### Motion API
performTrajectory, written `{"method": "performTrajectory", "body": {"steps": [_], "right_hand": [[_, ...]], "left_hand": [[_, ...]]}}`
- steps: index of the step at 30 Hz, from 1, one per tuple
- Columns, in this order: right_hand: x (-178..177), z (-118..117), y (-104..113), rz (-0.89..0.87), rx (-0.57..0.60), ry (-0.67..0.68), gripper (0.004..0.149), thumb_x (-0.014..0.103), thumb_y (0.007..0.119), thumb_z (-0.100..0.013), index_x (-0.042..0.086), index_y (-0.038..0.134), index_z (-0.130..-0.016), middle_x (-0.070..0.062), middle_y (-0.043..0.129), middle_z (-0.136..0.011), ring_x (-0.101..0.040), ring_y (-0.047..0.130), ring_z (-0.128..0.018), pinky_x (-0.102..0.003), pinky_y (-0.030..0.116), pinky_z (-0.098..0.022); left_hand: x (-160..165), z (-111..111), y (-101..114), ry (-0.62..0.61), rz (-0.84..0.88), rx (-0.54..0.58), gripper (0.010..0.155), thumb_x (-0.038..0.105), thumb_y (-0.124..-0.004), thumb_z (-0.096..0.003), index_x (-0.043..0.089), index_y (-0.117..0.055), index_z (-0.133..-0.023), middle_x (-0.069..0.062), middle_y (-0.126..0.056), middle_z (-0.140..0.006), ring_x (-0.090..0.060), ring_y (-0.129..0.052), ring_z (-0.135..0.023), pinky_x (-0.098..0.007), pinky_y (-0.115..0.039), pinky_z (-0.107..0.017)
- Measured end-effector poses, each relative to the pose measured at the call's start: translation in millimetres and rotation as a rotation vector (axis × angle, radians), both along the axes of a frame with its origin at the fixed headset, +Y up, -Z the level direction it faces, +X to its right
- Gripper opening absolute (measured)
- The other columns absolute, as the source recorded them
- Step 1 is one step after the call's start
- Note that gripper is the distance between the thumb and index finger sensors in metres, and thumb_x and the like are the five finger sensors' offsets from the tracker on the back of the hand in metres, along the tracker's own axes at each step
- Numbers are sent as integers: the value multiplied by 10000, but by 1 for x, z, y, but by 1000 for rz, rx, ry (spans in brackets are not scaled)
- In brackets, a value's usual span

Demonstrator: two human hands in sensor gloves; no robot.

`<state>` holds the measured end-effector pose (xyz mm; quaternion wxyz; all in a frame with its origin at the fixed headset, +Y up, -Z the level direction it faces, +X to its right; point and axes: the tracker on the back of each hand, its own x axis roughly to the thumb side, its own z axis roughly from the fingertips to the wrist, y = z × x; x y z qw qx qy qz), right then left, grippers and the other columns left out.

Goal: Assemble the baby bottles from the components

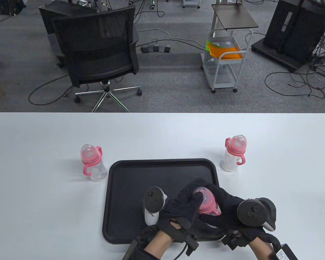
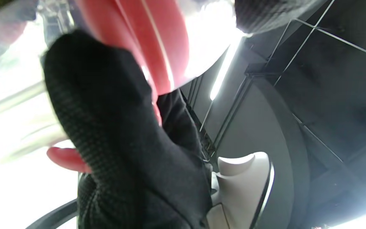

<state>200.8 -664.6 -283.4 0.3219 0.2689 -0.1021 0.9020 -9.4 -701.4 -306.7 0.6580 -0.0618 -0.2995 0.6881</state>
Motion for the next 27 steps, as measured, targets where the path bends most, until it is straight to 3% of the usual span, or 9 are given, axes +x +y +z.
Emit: {"method": "performTrajectory", "body": {"steps": [6,8,18,21,27], "right_hand": [[8,1,6,8,34,4,952,488,1021,-292,67,592,-1030,-194,760,-966,-422,934,-820,-572,850,-617],[10,-1,6,-27,12,4,951,484,1021,-294,62,591,-1030,-198,759,-966,-427,935,-817,-570,866,-604],[51,-13,11,-134,18,-124,969,477,1037,-276,78,577,-1029,-185,736,-973,-425,917,-842,-577,871,-609],[64,-17,10,-168,-1,-159,972,474,1041,-275,80,571,-1029,-184,726,-975,-428,911,-847,-581,868,-611],[84,-27,3,-181,-53,-215,975,464,1043,-276,78,557,-1027,-188,708,-977,-438,900,-852,-589,863,-607]], "left_hand": [[2,6,14,14,-66,102,819,634,-715,-534,218,-359,-1143,-190,-326,-1163,-452,-517,-1050,-838,-570,-569],[1,8,16,41,-123,153,891,713,-698,-508,234,-304,-1148,-194,-245,-1166,-465,-460,-1052,-793,-595,-586],[-21,10,37,258,-525,398,914,792,-712,-478,246,-430,-1155,-161,-327,-1191,-478,-421,-1070,-799,-477,-651],[-29,6,36,289,-652,414,892,830,-704,-465,283,-530,-1148,-152,-362,-1201,-488,-441,-1072,-818,-442,-653],[-37,-1,30,320,-803,378,943,862,-695,-450,268,-505,-1157,-150,-355,-1210,-504,-412,-1088,-864,-357,-646]]}}
